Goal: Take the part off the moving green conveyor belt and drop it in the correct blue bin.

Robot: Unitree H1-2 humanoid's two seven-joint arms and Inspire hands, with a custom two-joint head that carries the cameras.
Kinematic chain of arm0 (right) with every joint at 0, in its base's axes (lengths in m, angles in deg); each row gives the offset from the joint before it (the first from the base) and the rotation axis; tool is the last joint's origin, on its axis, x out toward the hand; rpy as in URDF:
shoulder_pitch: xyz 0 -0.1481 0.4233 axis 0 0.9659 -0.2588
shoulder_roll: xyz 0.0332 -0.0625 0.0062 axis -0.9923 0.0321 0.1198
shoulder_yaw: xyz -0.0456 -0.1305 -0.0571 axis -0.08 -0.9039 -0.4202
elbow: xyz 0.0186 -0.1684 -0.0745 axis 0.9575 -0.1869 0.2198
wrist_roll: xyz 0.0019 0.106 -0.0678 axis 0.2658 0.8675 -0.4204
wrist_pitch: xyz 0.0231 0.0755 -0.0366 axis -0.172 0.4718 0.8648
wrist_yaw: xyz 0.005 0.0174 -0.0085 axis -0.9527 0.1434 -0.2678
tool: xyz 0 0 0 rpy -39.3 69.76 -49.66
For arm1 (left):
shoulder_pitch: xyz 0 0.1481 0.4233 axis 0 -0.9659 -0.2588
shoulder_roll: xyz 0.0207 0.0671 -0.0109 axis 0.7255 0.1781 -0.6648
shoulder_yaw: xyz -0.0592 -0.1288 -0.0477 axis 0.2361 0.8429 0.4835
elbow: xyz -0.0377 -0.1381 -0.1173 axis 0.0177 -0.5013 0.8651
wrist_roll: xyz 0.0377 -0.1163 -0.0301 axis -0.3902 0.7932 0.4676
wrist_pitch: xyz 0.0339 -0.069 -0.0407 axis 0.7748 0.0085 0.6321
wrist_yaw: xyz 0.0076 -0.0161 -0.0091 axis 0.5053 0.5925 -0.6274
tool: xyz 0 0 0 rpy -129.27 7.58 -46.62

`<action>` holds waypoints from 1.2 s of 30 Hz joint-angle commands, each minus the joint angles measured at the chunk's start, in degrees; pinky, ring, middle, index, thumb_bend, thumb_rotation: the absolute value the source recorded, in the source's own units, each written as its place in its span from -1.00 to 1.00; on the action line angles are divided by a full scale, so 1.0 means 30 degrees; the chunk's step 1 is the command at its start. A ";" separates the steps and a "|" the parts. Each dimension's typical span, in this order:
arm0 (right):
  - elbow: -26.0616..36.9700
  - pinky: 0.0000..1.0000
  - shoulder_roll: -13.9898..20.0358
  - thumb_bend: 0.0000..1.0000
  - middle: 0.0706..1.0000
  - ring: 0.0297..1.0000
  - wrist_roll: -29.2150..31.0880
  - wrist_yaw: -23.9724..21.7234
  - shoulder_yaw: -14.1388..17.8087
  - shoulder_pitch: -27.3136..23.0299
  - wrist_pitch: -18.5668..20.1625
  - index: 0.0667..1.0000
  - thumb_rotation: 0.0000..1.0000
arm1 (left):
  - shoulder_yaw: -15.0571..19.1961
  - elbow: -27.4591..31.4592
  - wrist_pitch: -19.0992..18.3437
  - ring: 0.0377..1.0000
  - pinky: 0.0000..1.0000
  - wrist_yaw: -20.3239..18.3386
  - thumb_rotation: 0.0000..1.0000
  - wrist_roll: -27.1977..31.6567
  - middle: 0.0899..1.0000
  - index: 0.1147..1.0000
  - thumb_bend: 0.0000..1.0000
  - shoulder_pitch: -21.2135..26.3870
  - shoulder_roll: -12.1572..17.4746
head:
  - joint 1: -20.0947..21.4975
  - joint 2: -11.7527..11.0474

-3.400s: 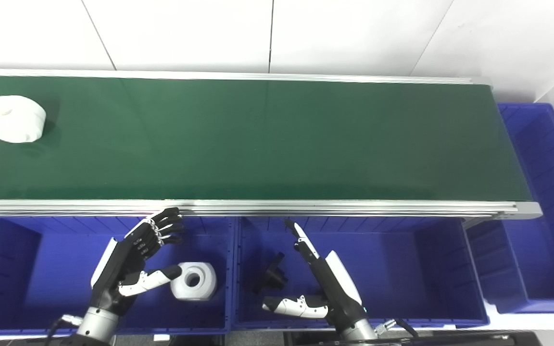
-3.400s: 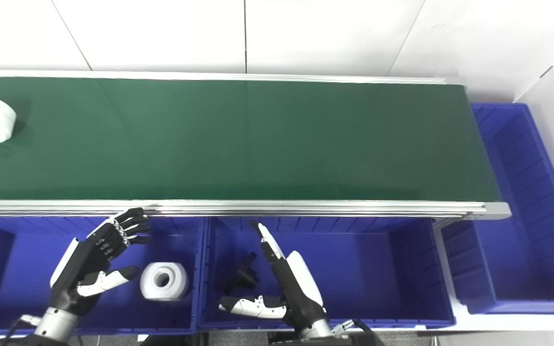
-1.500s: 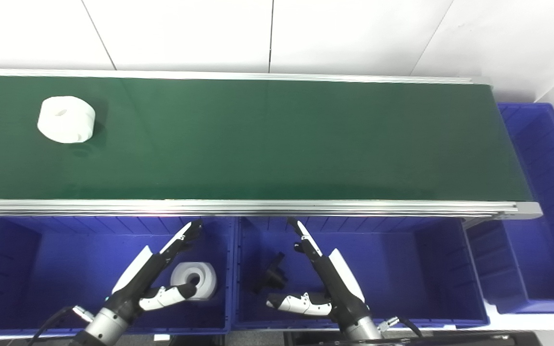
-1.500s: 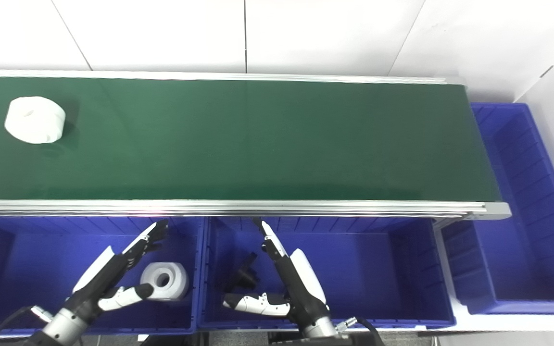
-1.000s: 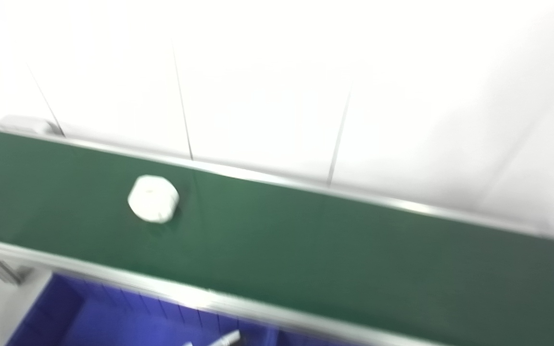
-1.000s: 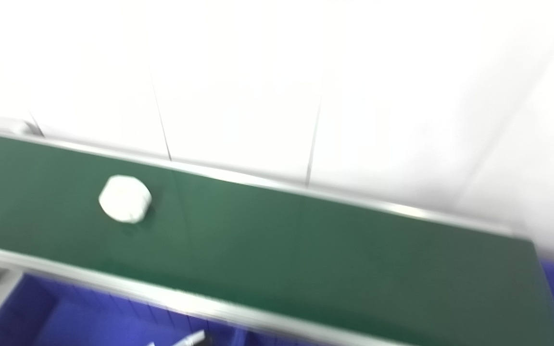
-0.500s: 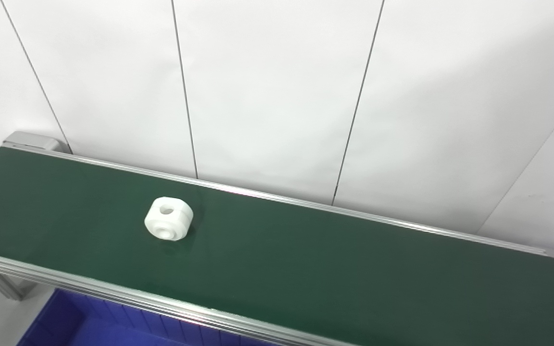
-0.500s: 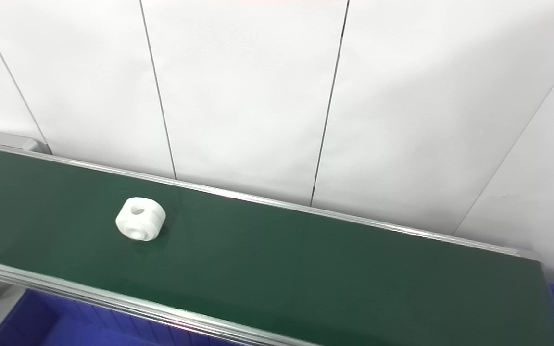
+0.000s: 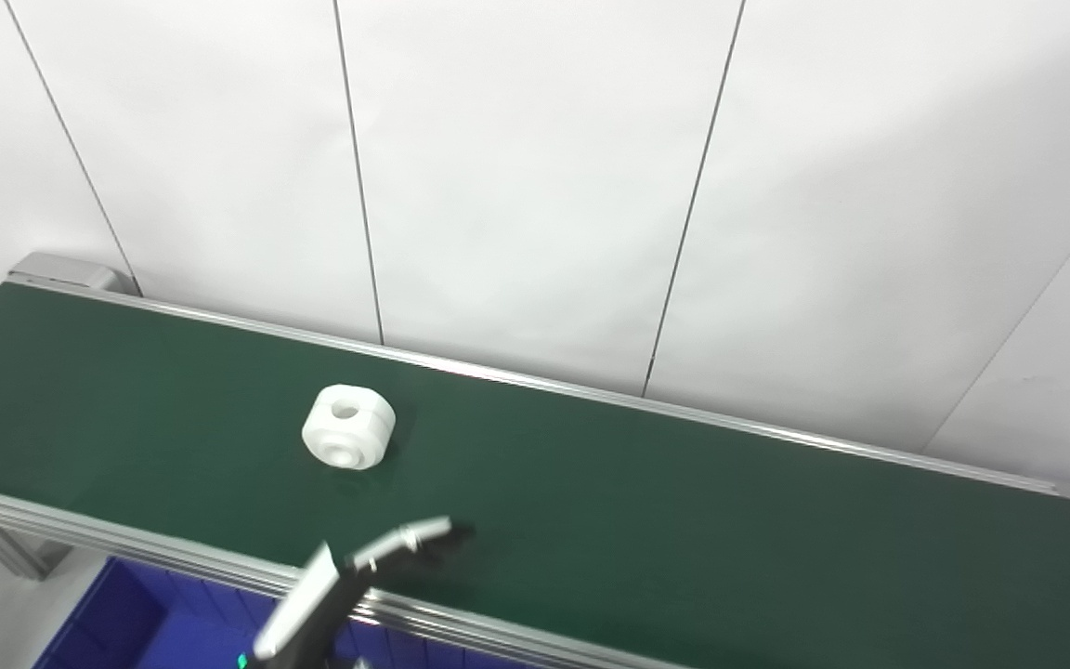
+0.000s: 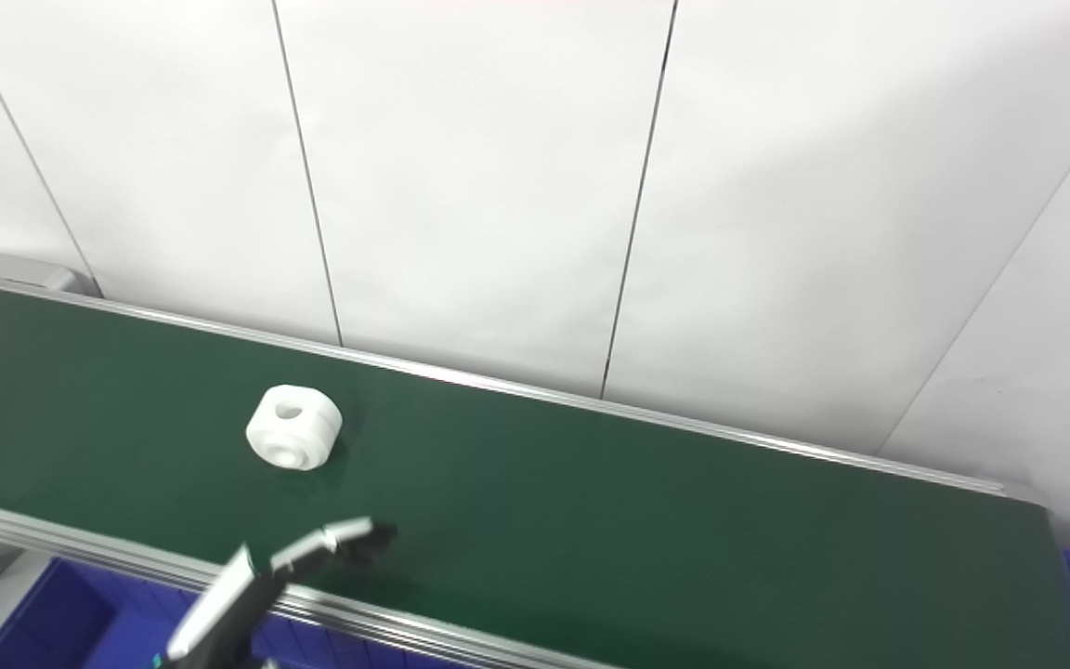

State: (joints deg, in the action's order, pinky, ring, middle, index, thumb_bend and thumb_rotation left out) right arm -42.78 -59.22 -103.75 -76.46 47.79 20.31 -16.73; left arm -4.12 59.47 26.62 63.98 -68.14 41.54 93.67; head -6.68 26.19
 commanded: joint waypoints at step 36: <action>0.0345 0.95 -0.0155 0.91 1.00 1.00 -0.0674 0.0034 -0.0123 -0.0780 -0.1622 1.00 0.10 | 0.8860 -0.4224 -0.4210 0.87 0.86 -1.4396 -0.40 -0.5796 0.90 0.92 0.65 0.7349 -0.3363 | 0.0515 0.2036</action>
State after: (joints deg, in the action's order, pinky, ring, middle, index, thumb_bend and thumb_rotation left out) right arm -43.40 -59.22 -105.93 -76.35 47.60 18.20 -19.44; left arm 21.71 46.49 13.99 20.60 -83.88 60.58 83.40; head -5.10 32.25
